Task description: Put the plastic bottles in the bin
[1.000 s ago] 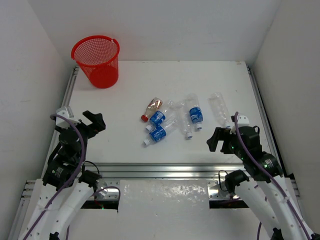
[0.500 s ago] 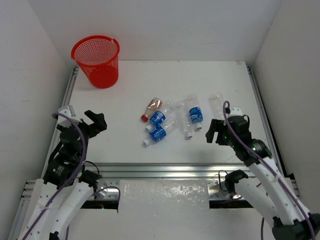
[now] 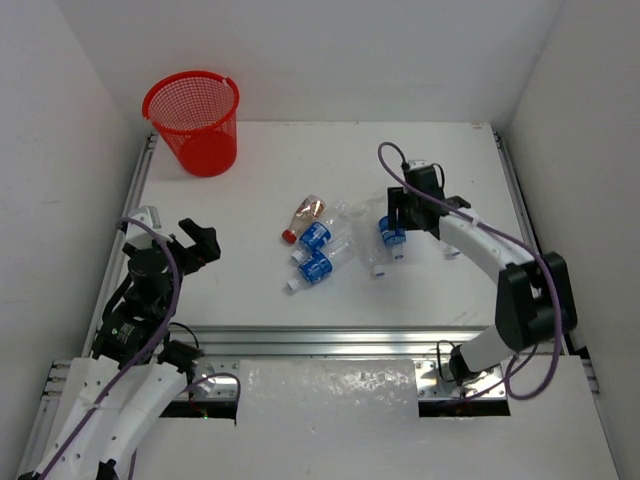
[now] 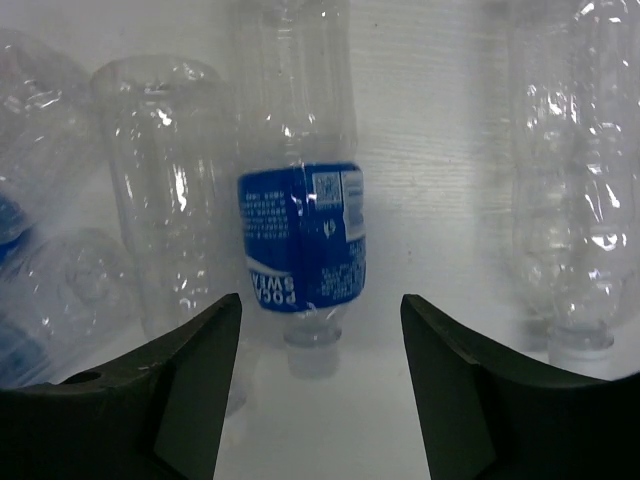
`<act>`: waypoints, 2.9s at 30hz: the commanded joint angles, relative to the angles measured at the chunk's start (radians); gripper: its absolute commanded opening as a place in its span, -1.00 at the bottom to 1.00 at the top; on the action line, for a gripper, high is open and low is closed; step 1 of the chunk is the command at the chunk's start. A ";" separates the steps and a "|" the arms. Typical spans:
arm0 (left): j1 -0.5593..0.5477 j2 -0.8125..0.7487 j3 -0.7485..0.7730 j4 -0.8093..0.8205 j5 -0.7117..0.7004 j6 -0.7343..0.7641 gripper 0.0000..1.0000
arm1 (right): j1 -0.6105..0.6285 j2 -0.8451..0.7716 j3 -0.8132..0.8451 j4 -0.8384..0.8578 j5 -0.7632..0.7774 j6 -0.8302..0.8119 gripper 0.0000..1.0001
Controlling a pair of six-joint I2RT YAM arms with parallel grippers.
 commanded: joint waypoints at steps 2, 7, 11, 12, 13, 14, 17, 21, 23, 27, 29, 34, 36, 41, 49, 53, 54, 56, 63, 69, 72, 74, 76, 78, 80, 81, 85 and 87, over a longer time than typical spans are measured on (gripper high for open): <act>-0.024 0.016 -0.001 0.047 0.016 0.017 0.99 | -0.026 0.179 0.144 0.016 -0.059 -0.052 0.32; -0.039 0.022 -0.004 0.050 0.020 0.020 0.99 | -0.035 0.313 0.189 0.000 -0.108 -0.054 0.28; -0.044 0.037 -0.011 0.065 0.069 0.035 0.99 | -0.046 0.333 0.143 0.049 -0.093 -0.049 0.24; -0.044 0.040 -0.014 0.068 0.080 0.043 0.99 | -0.048 0.331 0.134 0.056 -0.100 -0.048 0.23; -0.047 0.048 -0.014 0.077 0.094 0.048 0.99 | -0.049 0.331 0.125 0.059 -0.111 -0.048 0.19; -0.050 0.060 -0.015 0.080 0.118 0.054 0.99 | -0.054 0.330 0.120 0.056 -0.119 -0.046 0.08; -0.061 0.086 -0.009 0.099 0.181 0.083 0.99 | -0.055 0.230 0.073 0.065 -0.114 -0.028 -0.36; -0.059 0.137 0.029 0.116 0.334 0.072 0.99 | -0.039 0.009 -0.005 0.083 -0.076 -0.003 -0.46; -0.059 0.174 0.037 0.145 0.470 0.024 0.99 | -0.006 -0.086 -0.027 0.083 -0.058 -0.008 -0.46; -0.059 0.225 0.014 0.379 0.728 -0.085 0.99 | 0.028 -0.323 -0.084 0.072 -0.172 -0.002 -0.47; -0.061 0.244 -0.041 0.664 0.943 -0.191 0.99 | 0.026 -0.373 -0.133 0.143 -0.513 0.001 -0.47; -0.109 0.327 -0.077 1.018 1.047 -0.360 0.99 | 0.049 -0.460 -0.214 0.427 -1.117 0.185 -0.54; -0.158 0.372 -0.074 1.047 1.007 -0.331 0.99 | 0.082 -0.514 -0.234 0.512 -1.172 0.256 -0.51; -0.206 0.473 -0.055 1.133 1.003 -0.326 0.99 | 0.156 -0.519 -0.211 0.637 -1.283 0.334 -0.49; -0.238 0.522 -0.023 1.282 1.040 -0.368 0.40 | 0.201 -0.471 -0.207 0.709 -1.283 0.373 -0.40; -0.240 0.551 0.017 1.292 1.114 -0.394 0.33 | 0.198 -0.453 -0.184 0.689 -1.233 0.350 -0.44; -0.241 0.560 0.015 1.318 1.134 -0.406 0.47 | 0.198 -0.448 -0.175 0.663 -1.220 0.340 -0.45; -0.249 0.585 0.002 1.357 1.186 -0.440 0.75 | 0.198 -0.431 -0.152 0.654 -1.196 0.334 -0.45; -0.261 0.600 0.021 1.342 1.185 -0.377 -0.22 | 0.196 -0.373 -0.112 0.619 -1.157 0.319 -0.14; -0.261 0.600 0.230 0.927 0.820 -0.218 -1.00 | 0.120 -0.462 -0.159 0.426 -0.973 0.233 0.98; -0.233 0.666 0.427 0.586 0.406 -0.184 -1.00 | 0.078 -0.552 -0.194 0.122 -0.649 0.184 0.98; -0.190 0.712 0.577 0.423 0.161 -0.146 -1.00 | 0.075 -0.653 -0.229 0.025 -0.369 0.179 0.98; -0.089 0.774 0.667 0.389 0.004 -0.126 -1.00 | 0.075 -0.759 -0.315 0.016 -0.361 0.182 0.98; 0.005 0.848 0.730 0.386 -0.068 -0.109 -0.99 | 0.074 -0.812 -0.389 0.034 -0.404 0.185 0.98; 0.042 0.916 0.832 0.428 -0.189 -0.033 -0.99 | 0.074 -0.848 -0.447 0.058 -0.471 0.198 0.98; 0.065 1.001 0.874 0.441 -0.236 0.001 -0.99 | 0.074 -0.852 -0.463 0.062 -0.491 0.205 0.98; 0.171 1.232 1.168 0.528 -0.352 0.182 -0.99 | 0.074 -0.847 -0.526 0.112 -0.571 0.241 0.98; 0.226 1.378 1.338 0.566 -0.362 0.271 -0.96 | 0.074 -0.856 -0.591 0.181 -0.619 0.316 0.98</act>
